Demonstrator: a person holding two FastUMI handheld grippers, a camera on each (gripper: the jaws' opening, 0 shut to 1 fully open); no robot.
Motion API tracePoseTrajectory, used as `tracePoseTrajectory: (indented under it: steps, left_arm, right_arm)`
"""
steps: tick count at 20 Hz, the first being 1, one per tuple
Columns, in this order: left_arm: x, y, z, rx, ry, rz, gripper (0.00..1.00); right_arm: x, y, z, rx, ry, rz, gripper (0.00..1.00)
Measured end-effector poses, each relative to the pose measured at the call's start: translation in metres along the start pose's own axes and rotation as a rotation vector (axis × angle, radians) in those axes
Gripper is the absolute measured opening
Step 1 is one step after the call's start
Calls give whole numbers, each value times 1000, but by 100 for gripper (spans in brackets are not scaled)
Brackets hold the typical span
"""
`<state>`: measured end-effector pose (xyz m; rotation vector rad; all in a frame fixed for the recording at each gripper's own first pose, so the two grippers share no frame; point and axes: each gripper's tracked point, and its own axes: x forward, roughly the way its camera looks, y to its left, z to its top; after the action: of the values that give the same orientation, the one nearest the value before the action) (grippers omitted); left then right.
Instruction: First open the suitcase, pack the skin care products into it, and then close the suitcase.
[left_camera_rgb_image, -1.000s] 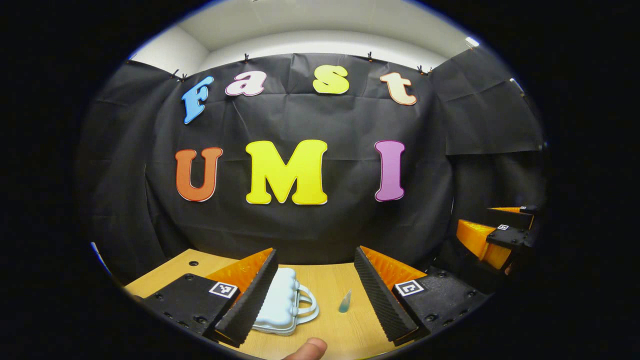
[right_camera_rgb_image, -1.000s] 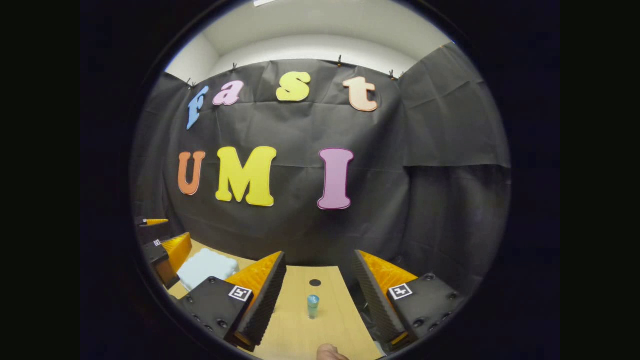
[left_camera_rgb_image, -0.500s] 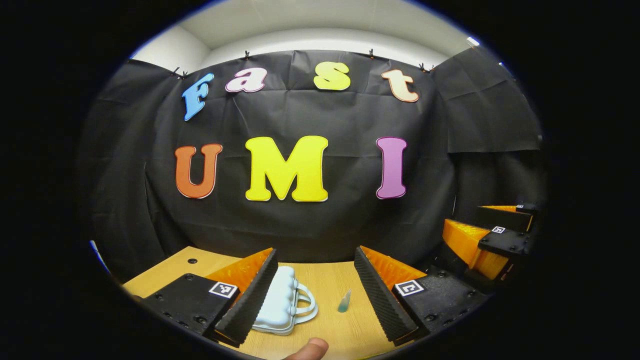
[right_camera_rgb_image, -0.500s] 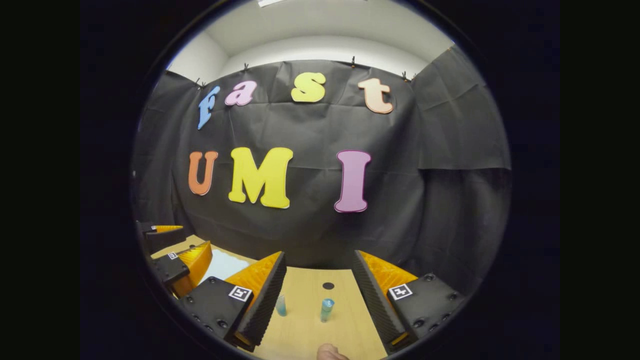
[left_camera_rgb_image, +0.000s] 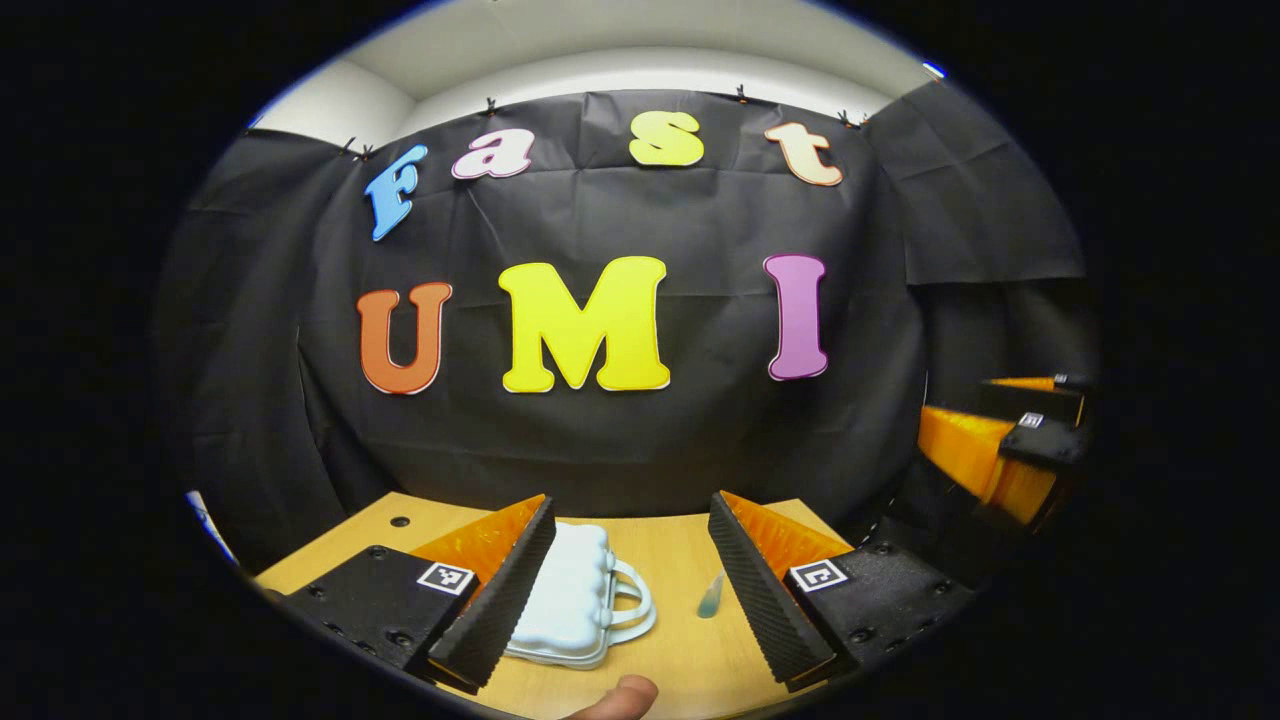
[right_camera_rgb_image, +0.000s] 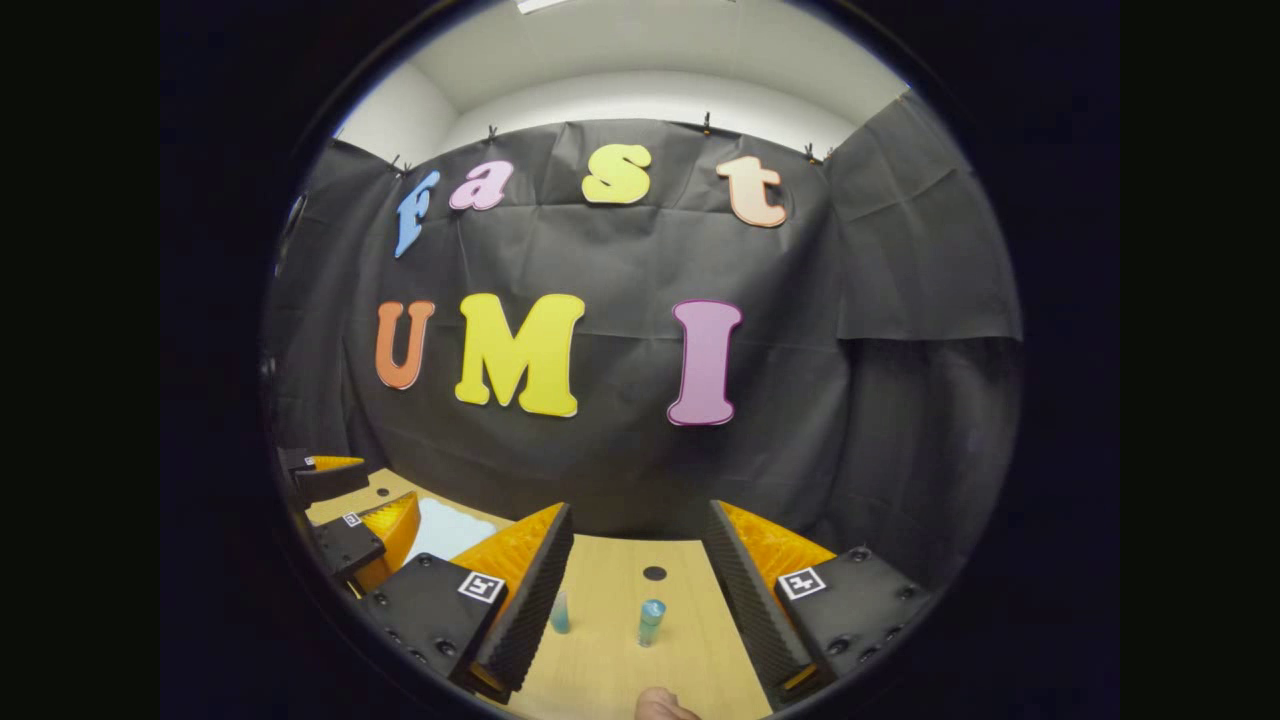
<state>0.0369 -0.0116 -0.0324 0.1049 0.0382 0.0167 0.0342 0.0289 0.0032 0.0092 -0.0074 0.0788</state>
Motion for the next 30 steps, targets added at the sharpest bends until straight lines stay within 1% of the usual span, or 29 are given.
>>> tracePoseTrajectory:
  steps: [4, 6, 9, 11, 13, 14, 16, 20, 22, 23, 25, 26, 27, 28, 29, 30]
  left_arm:
    - [18, 14, -45, 221, 12, 30, 99]
    - [28, 14, -68, 338, 24, 35, 99]
    - [47, 12, -101, 568, 42, 43, 99]
    - [61, 14, -126, 732, 63, 44, 98]
    - [70, 11, -162, 841, 123, 21, 98]
    - [74, 10, -176, 882, 150, 11, 98]
    - [82, 13, -202, 955, 219, 10, 97]
    - [106, 15, -229, 1099, 321, 9, 96]
    - [113, 13, -243, 1181, 365, 4, 93]
    - [118, 12, -244, 1227, 369, -1, 92]
    - [126, 8, -248, 1290, 384, -27, 83]
    - [129, 6, -250, 1319, 394, -38, 75]
    - [134, 6, -252, 1348, 410, -52, 72]
    - [136, 8, -256, 1373, 438, -70, 55]
    - [134, 9, -259, 1395, 464, -77, 49]
    - [134, 12, -259, 1405, 485, -80, 39]
  right_arm:
    - [1, -43, -4, -40, -19, -79, 80]
    - [1, -65, -7, -63, -25, -119, 80]
    - [2, -95, -16, -95, -20, -173, 80]
    - [2, -108, -23, -86, -3, -193, 80]
    - [3, -114, -25, -46, 2, -184, 80]
    - [3, -120, -26, -41, 1, -192, 80]
    - [4, -125, -28, -37, -4, -183, 80]
    - [12, -144, -41, -39, 10, -170, 80]
    - [17, -152, -48, -17, 21, -156, 80]
    - [20, -156, -54, -10, 29, -154, 80]
    - [26, -164, -64, 5, 45, -144, 79]
    - [29, -166, -68, 7, 50, -137, 80]
    - [32, -167, -73, 5, 54, -127, 80]
    - [35, -167, -76, 2, 57, -119, 80]
    - [36, -168, -78, 0, 59, -115, 80]
    - [38, -170, -79, -2, 63, -114, 80]
